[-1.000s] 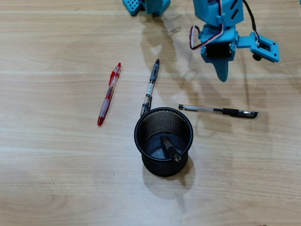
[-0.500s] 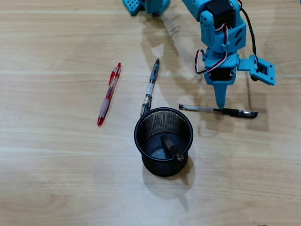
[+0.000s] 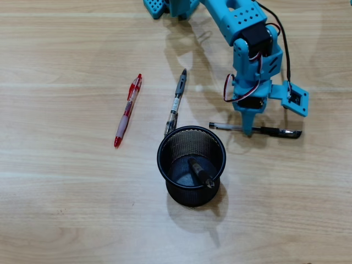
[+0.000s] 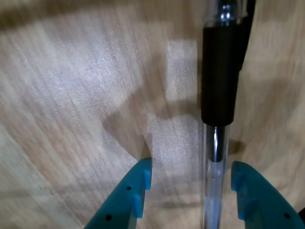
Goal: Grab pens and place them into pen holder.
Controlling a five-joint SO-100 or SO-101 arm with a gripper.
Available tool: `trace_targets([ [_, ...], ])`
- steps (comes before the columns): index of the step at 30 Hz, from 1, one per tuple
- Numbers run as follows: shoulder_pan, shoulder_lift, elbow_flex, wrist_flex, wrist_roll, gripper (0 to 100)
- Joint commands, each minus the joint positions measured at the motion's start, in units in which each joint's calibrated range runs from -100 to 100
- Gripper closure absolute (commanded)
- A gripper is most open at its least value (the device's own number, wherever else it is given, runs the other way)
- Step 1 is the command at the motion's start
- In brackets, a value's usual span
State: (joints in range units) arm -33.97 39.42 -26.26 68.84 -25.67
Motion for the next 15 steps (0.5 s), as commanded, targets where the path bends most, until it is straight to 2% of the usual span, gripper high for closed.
trace_targets([
  [1,0.8,-0.4,-1.9,1.3,-1.9,82],
  [8,1.3,-0.6,-2.4,6.3,-4.9,93],
  [15,1.2,-1.2,-2.4,6.2,-4.9,98],
])
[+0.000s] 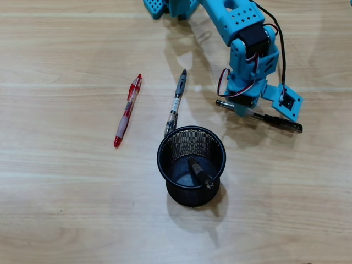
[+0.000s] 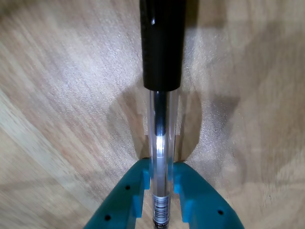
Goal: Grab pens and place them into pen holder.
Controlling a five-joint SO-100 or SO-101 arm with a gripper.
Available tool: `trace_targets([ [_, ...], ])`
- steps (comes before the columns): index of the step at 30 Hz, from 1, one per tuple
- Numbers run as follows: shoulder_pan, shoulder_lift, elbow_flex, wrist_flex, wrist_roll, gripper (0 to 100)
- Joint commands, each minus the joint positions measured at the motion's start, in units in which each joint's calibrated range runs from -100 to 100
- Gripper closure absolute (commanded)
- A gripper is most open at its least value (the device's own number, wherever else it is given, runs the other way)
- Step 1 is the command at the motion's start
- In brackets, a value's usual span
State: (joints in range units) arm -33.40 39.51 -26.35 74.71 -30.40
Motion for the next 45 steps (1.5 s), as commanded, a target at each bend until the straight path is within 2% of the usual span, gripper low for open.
trace_targets([
  [1,0.5,-1.3,-2.3,0.1,-0.2,98],
  [14,0.8,-10.1,-7.9,0.4,-0.2,98],
  [22,4.5,-27.9,-5.0,3.8,-0.2,98],
  [29,10.4,-43.1,2.8,1.5,-0.3,98],
  [33,13.8,-48.7,7.8,-5.6,-2.0,98],
  [40,16.6,-52.1,15.8,-20.6,-11.5,98],
  [45,17.4,-49.7,20.0,-34.1,-13.8,98],
])
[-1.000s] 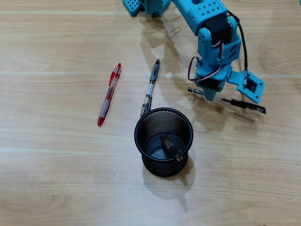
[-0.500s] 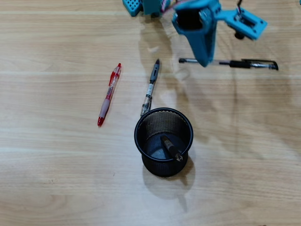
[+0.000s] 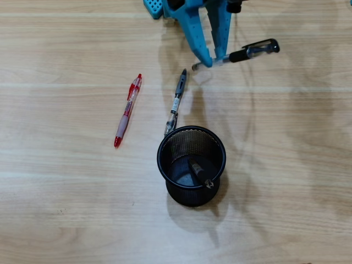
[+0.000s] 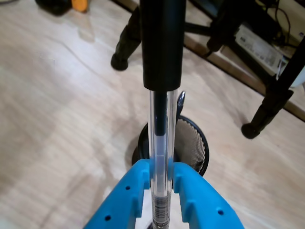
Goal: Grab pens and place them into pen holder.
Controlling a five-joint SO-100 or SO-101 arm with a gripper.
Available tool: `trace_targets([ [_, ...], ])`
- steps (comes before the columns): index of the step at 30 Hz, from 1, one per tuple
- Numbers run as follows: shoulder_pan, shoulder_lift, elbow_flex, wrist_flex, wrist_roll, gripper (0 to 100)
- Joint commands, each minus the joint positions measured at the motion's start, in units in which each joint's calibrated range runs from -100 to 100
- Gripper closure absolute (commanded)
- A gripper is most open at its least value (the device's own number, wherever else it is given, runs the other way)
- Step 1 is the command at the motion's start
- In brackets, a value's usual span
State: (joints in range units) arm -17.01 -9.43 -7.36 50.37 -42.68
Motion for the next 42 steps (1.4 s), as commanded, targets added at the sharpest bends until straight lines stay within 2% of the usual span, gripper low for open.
trace_targets([
  [1,1.1,0.1,1.7,-13.3,-2.0,98],
  [10,1.1,8.1,11.8,-41.9,-7.9,98],
  [21,4.8,13.5,29.0,-63.8,-8.3,98],
  [30,7.1,13.6,33.1,-66.9,-8.3,98],
  [35,6.6,13.6,33.1,-66.9,-8.0,88],
  [42,6.5,12.7,33.1,-66.2,-7.7,87],
])
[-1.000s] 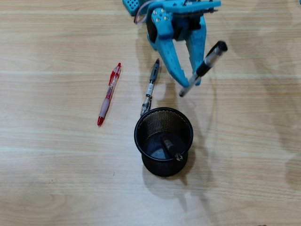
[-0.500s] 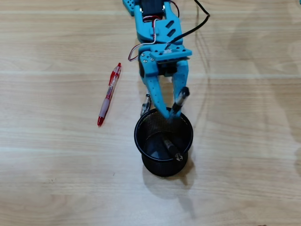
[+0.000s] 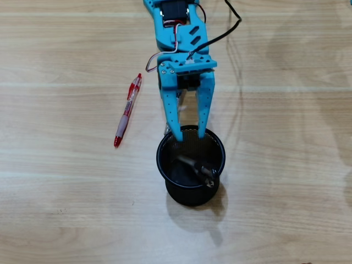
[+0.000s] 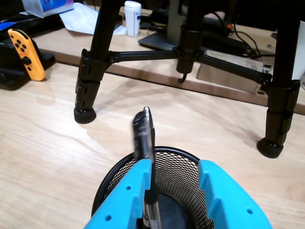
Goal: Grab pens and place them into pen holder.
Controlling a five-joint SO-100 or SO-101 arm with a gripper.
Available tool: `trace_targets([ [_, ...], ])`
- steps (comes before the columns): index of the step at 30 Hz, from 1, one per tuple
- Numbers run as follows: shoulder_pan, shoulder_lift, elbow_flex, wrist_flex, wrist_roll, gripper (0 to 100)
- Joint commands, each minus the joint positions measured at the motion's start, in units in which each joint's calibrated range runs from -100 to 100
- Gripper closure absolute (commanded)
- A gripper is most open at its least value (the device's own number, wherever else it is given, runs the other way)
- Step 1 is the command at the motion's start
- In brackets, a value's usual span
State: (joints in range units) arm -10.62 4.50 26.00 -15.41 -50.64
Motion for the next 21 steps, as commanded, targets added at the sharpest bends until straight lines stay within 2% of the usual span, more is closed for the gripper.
trace_targets([
  [1,0.2,-1.3,-0.3,-0.4,0.2,87],
  [8,0.2,-8.3,3.0,3.2,1.9,98],
  [15,1.6,-22.8,6.7,25.8,2.2,98],
  [21,2.3,-33.1,6.3,49.7,1.6,98],
])
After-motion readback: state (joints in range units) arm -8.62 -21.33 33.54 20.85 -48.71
